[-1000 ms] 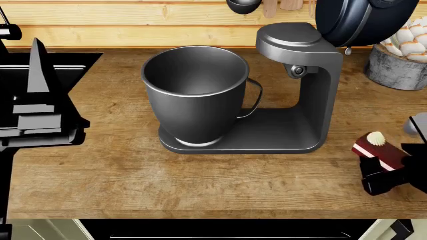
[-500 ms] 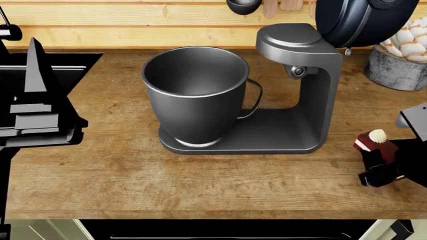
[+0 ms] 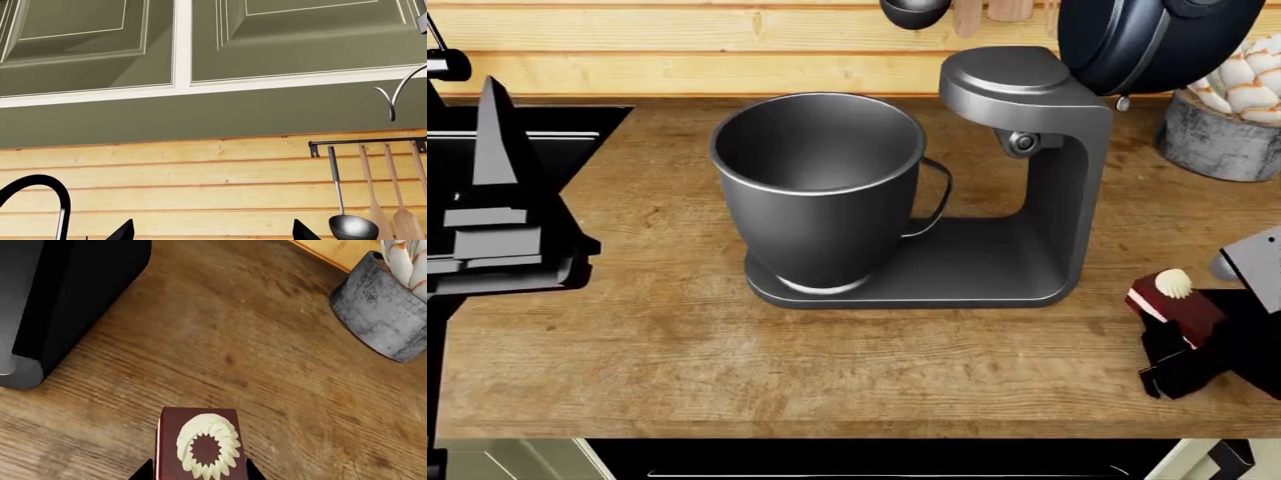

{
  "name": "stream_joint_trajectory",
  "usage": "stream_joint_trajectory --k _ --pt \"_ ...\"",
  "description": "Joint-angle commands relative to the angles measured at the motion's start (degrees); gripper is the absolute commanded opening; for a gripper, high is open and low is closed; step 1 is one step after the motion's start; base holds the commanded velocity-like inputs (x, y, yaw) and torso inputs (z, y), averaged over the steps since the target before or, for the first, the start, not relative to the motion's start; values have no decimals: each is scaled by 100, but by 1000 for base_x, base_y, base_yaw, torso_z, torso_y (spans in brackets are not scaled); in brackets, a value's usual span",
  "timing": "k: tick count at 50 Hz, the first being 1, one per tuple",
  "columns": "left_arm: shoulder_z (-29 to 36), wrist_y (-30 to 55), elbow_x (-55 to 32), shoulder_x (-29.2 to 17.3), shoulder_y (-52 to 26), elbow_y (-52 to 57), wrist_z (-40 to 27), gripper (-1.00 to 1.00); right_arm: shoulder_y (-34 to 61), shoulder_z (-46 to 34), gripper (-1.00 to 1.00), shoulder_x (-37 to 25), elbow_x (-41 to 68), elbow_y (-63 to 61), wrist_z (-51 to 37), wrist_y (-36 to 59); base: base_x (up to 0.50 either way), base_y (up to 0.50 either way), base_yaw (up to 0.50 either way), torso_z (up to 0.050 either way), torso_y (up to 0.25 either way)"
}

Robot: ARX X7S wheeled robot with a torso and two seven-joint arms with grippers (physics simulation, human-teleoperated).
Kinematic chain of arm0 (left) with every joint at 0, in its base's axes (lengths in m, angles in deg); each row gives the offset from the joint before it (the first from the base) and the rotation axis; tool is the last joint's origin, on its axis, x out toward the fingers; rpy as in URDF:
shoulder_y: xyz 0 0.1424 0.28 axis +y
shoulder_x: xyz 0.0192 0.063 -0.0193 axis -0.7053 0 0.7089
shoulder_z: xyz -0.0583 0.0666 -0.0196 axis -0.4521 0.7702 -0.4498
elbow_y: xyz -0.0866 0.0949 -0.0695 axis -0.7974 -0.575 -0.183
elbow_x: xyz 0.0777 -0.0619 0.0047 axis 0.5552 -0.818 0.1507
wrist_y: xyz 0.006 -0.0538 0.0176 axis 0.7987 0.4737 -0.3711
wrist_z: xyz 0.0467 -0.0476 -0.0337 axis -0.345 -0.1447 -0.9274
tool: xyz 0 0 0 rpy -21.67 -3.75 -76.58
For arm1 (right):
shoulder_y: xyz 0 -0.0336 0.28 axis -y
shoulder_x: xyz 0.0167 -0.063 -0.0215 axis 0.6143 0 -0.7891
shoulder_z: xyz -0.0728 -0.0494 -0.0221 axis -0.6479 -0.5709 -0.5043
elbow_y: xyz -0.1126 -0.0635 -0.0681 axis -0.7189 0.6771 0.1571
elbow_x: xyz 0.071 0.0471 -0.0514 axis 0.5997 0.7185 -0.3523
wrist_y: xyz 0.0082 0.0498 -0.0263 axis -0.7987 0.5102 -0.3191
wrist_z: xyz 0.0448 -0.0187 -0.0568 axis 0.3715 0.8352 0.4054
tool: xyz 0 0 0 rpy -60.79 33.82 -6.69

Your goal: Place the cake in the stand mixer bowl.

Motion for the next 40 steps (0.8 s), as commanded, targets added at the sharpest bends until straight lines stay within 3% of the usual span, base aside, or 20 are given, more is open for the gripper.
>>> stream_joint_trajectory --k 1,10,25,28,30,40 --pt "-92 -84 93 93 23 -59 109 100 176 501 -100 -519 235 -1153 53 -45 0 0 0 0 0" --pt "-93 -102 84 83 24 -62 110 100 442 787 -100 -1132 439 -2145 2 -7 0 0 0 0 0" --pt "-93 -176 123 34 108 -66 82 100 1493 1900 -100 -1083 1462 -3827 -159 875 0 0 0 0 0" --pt "-92 -187 130 32 118 -65 82 100 1848 2112 -100 -679 1812 -3890 -262 1262 0 0 0 0 0" --pt "-98 -229 146 3 163 -81 79 100 3218 1771 -100 1040 2538 -3372 -787 2001 0 0 1 0 0" --pt "-122 -329 158 -62 247 -107 69 100 3390 1580 -100 1751 2351 -3127 -771 2116 0 0 0 0 0"
